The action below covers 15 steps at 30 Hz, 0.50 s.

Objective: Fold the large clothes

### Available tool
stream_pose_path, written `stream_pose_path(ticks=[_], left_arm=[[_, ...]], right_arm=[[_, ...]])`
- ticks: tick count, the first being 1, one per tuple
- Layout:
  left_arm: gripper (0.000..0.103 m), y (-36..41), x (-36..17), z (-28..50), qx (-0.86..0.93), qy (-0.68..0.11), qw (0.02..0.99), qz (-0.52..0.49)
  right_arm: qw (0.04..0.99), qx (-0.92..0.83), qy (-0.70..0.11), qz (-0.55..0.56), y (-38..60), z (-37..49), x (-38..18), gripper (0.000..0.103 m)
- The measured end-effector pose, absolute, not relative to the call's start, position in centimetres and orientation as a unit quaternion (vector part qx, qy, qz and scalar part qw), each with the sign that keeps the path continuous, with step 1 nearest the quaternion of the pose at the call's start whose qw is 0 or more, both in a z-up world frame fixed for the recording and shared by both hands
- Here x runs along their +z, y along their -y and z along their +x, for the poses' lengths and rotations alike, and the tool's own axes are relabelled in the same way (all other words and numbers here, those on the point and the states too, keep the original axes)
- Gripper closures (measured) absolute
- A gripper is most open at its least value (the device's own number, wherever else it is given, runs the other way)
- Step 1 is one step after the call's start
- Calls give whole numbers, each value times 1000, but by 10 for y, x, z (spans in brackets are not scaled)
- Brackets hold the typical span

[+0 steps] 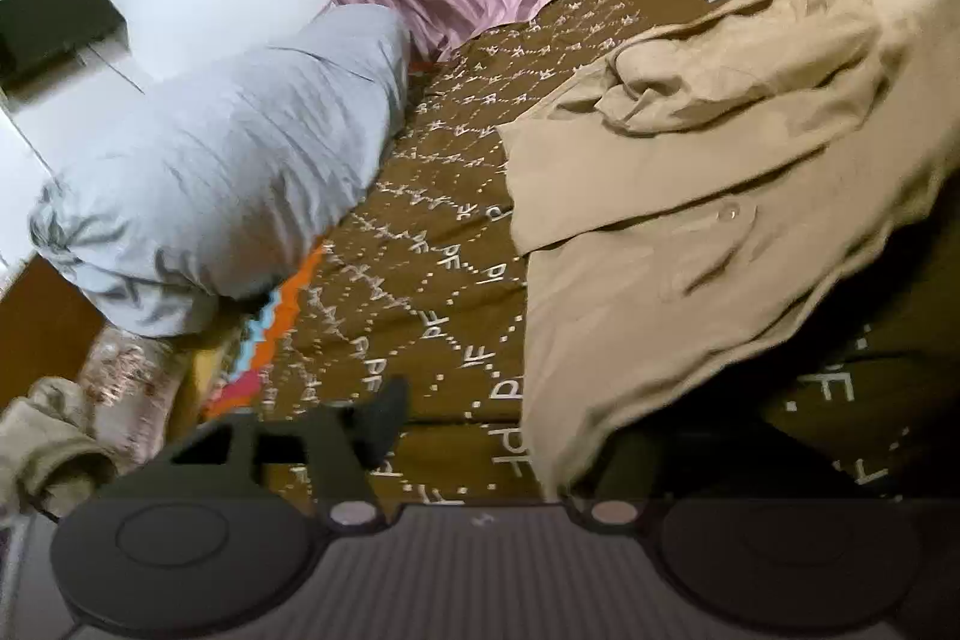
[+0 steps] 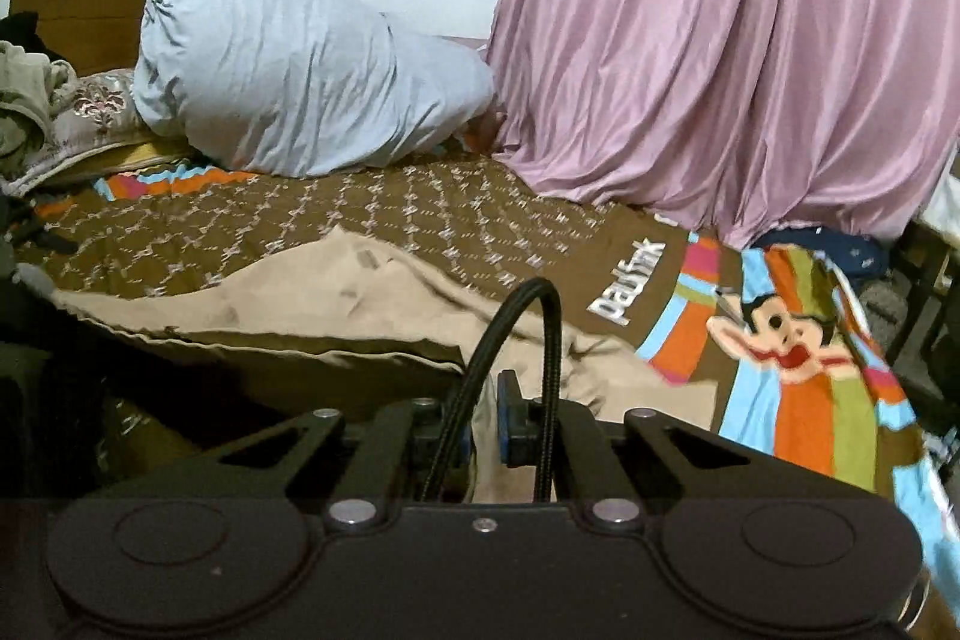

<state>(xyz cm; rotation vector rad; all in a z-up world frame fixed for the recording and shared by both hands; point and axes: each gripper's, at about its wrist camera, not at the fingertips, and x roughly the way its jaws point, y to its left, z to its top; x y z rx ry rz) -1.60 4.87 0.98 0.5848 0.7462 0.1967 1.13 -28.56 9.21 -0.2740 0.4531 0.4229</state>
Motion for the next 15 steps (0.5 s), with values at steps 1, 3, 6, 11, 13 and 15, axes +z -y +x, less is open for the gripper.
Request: stream_pose_path(ticks=[1, 3, 6, 11, 13, 15], left_arm=[[77, -49, 11, -17, 84, -359, 888, 274], [92, -45, 15, -21, 65, -346, 896, 270], [95, -34, 25, -27, 66, -304, 902, 301], [95, -30, 58, 9, 58, -270, 913, 301], [95, -32, 69, 37, 56, -264, 915, 301], [95, -32, 76, 72, 52, -256, 914, 310]], right_arm=[[941, 209, -224, -144, 284, 3, 85, 96], [937, 207, -225, -170, 278, -12, 74, 96], [936, 199, -227, -180, 276, -28, 67, 96], [941, 181, -203, -199, 277, -10, 78, 97], [942, 174, -190, -215, 276, 14, 84, 97], [943, 162, -179, -228, 274, 48, 90, 97]])
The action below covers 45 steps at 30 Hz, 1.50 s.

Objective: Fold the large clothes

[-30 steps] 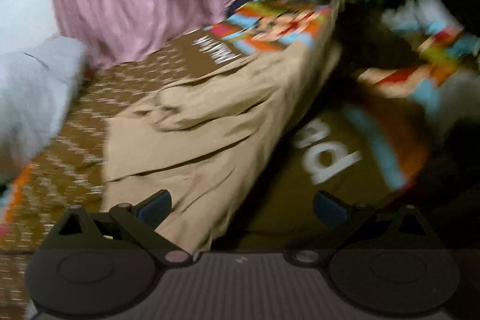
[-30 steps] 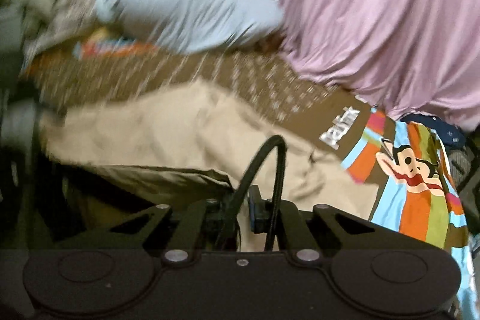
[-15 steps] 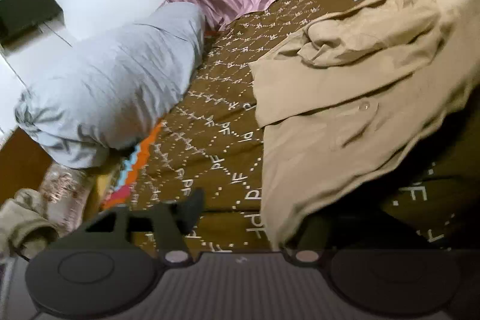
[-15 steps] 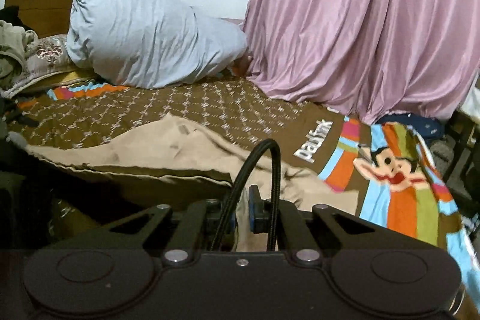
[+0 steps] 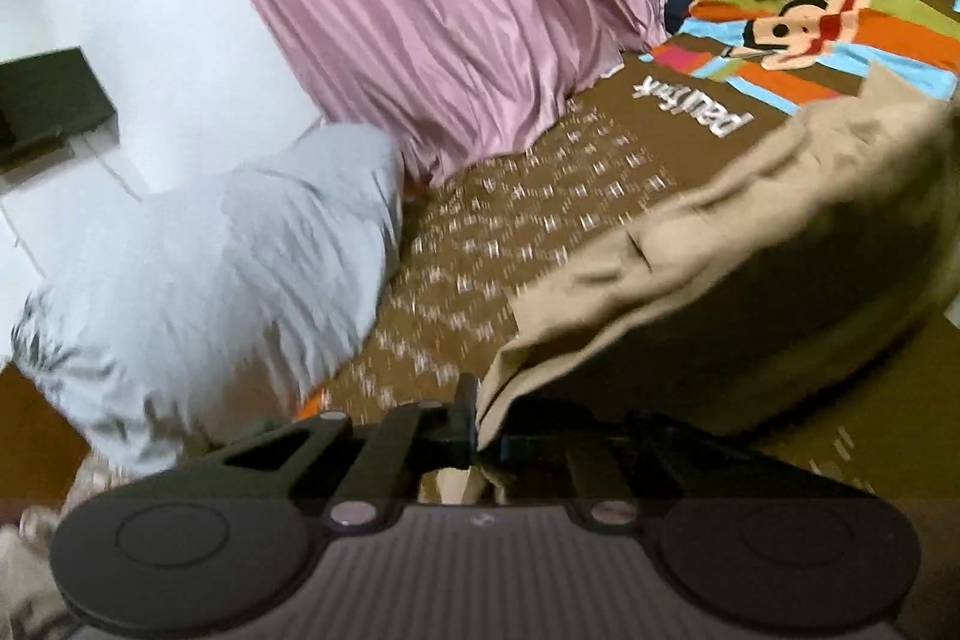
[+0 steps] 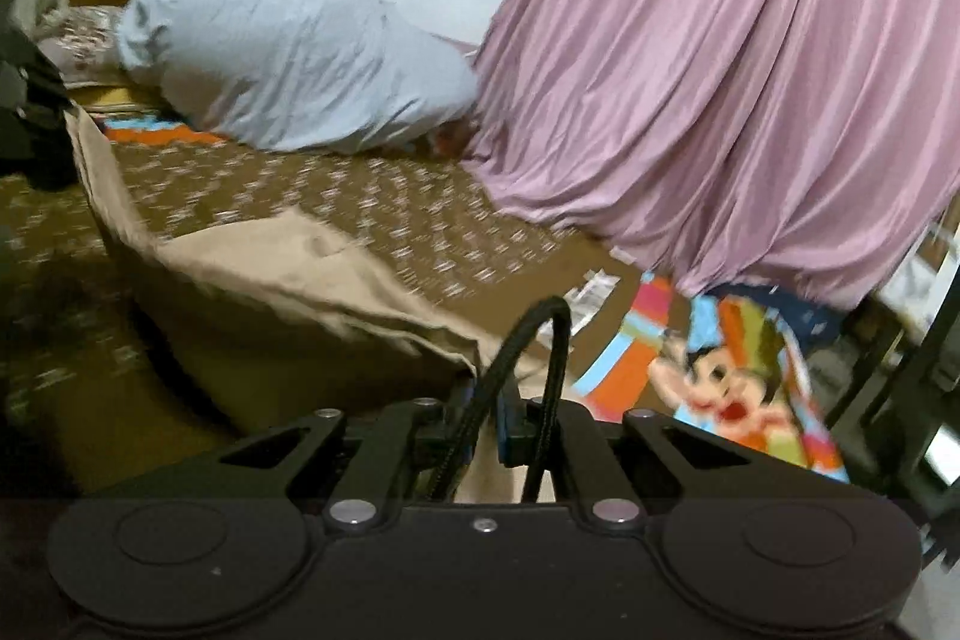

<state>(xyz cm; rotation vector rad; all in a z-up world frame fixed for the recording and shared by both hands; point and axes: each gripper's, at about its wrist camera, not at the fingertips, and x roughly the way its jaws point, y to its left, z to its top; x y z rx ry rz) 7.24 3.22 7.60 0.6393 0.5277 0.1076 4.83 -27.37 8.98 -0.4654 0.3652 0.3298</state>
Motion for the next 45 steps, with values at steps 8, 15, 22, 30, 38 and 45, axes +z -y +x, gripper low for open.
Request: stream_pose_path(ticks=[8, 15, 22, 30, 38, 45], left_arm=[[93, -39, 55, 229, 25, -310, 903, 297], [51, -90, 7, 314, -1, -427, 891, 153], [0, -163, 51, 272, -1, -342, 940, -19], [1, -177, 24, 176, 54, -333, 937, -90], [61, -178, -26, 160, 49, -388, 911, -131], [94, -171, -13, 154, 48, -320, 936, -140]], right_arm=[[938, 124, -214, -241, 268, 207, 62, 96], [934, 118, -306, -145, 280, 298, 2, 80], [950, 129, -275, 74, 343, 279, 20, 24], [954, 157, -224, -121, 314, 163, 21, 1], [951, 77, -254, -156, 307, 132, -37, 36], [971, 58, -230, 9, 346, 138, -25, 101]])
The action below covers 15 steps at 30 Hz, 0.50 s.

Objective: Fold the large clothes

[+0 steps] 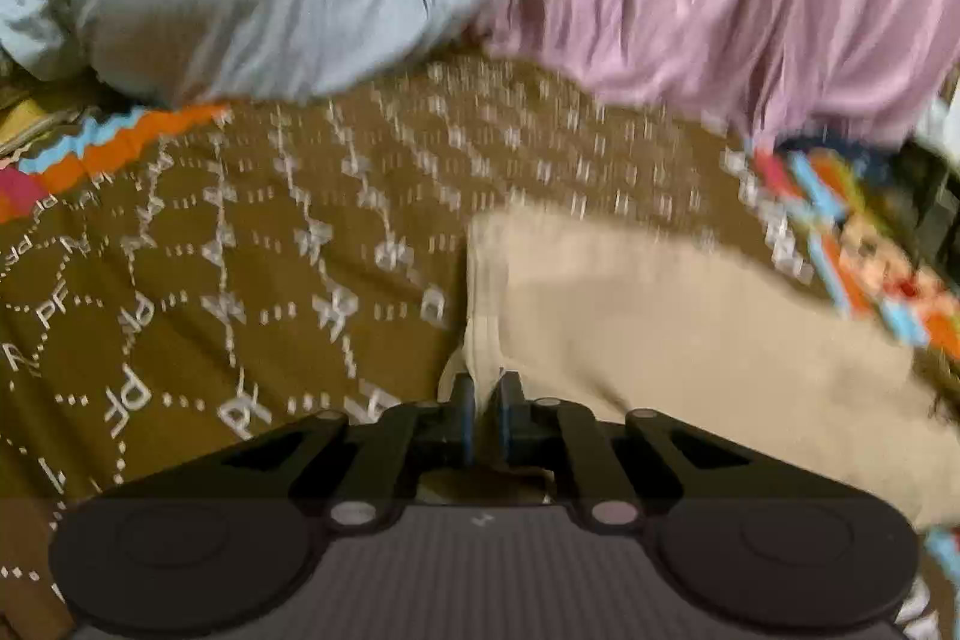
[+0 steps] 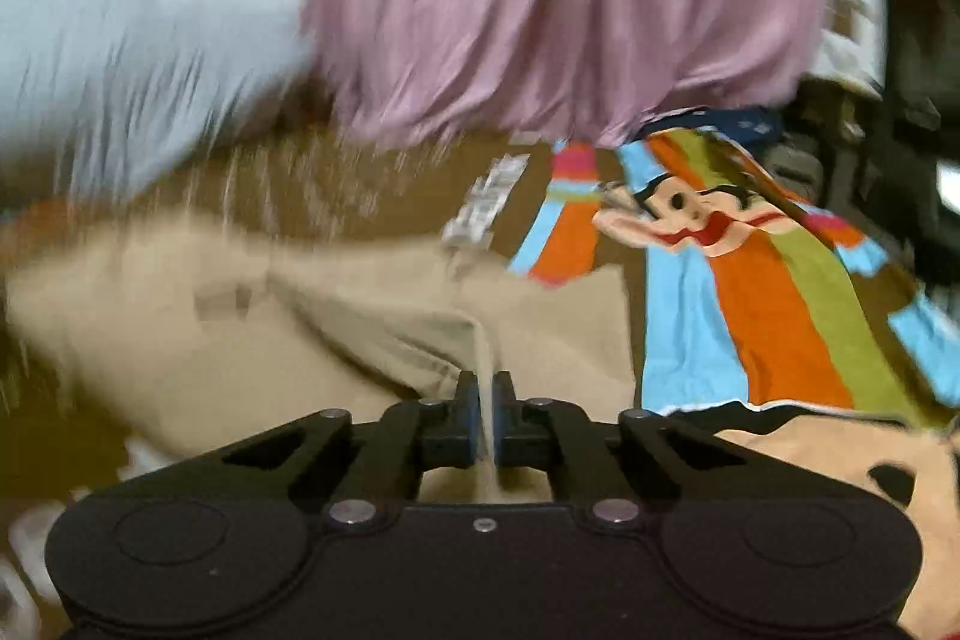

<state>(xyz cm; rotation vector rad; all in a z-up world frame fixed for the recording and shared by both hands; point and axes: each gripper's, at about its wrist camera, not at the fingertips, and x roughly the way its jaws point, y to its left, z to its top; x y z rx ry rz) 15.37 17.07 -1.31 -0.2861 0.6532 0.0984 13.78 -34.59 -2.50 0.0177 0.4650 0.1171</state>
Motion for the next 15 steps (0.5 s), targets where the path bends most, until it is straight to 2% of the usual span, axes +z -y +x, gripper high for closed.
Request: stream_pose_path(ticks=[4, 7, 9, 11, 13, 14, 15], left_arm=[[94, -187, -14, 156, 55, -319, 926, -193], [94, -193, -20, 159, 57, -340, 917, -199], [94, -191, -20, 159, 59, -341, 919, -188], [94, -189, -20, 159, 58, -342, 921, -177], [94, -190, -22, 160, 59, -346, 919, -182], [94, -191, -23, 160, 60, -349, 916, -186], [94, -192, -23, 160, 60, -350, 915, -190]], right_arm=[[965, 5, -203, 166, 401, 146, -18, 102], [945, -34, -235, 225, 430, 162, -35, 103], [943, -61, -243, 219, 435, 165, -40, 103], [935, -46, -248, 248, 439, 162, -40, 93], [935, -30, -249, 252, 436, 153, -36, 70], [935, -18, -254, 246, 433, 146, -34, 64], [935, -10, -260, 241, 431, 140, -32, 50]])
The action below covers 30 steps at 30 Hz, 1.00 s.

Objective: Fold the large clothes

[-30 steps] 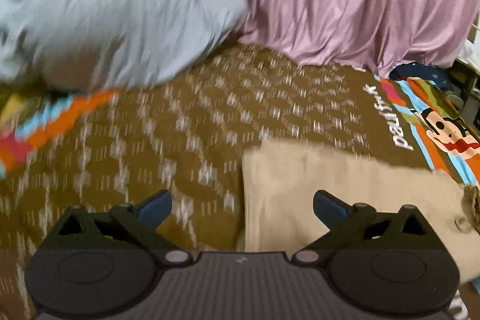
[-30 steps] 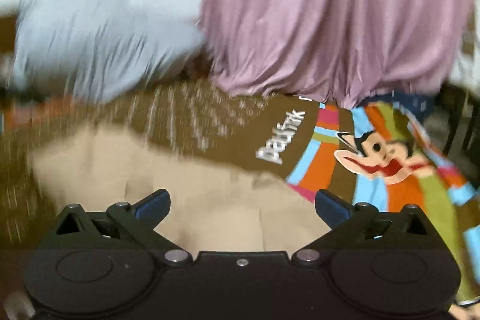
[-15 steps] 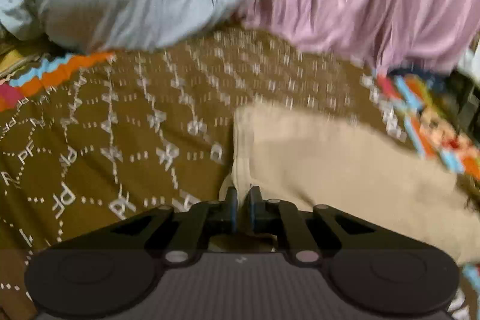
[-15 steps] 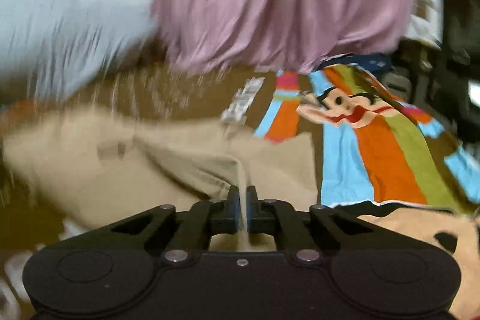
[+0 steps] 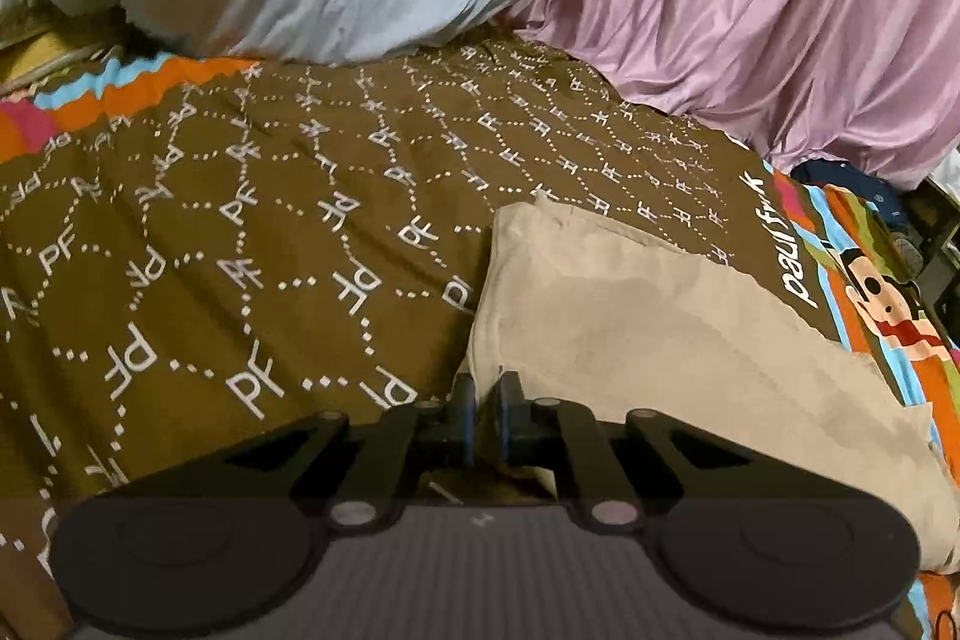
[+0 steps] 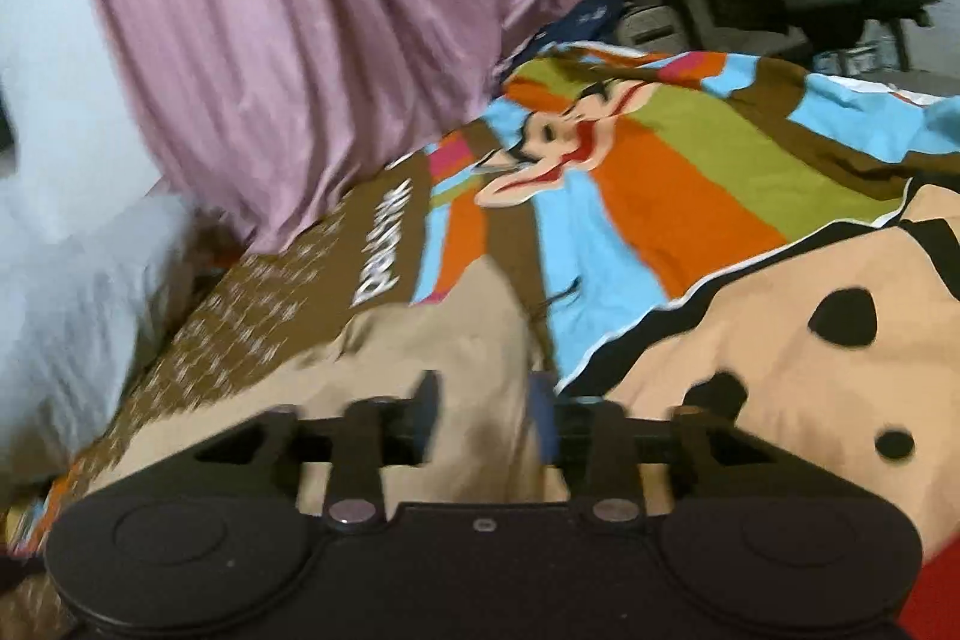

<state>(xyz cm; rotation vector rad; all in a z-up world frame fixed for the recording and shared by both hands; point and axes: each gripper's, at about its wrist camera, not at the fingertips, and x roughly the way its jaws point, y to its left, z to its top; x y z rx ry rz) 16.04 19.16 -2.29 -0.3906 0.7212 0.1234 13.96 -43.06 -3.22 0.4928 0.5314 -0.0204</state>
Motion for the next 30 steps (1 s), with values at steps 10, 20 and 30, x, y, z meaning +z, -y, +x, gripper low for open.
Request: stream_pose_path(ticks=[10, 20, 30], left_arm=[[98, -184, -1, 141, 37, -280, 939, -194], [97, -194, -26, 125, 36, -404, 891, -202], [97, -193, -17, 114, 50, -380, 903, -195]], right_arm=[[926, 17, -308, 219, 401, 136, -37, 96], [922, -45, -320, 215, 412, 119, -31, 96], [932, -71, -295, 200, 394, 76, -19, 96]])
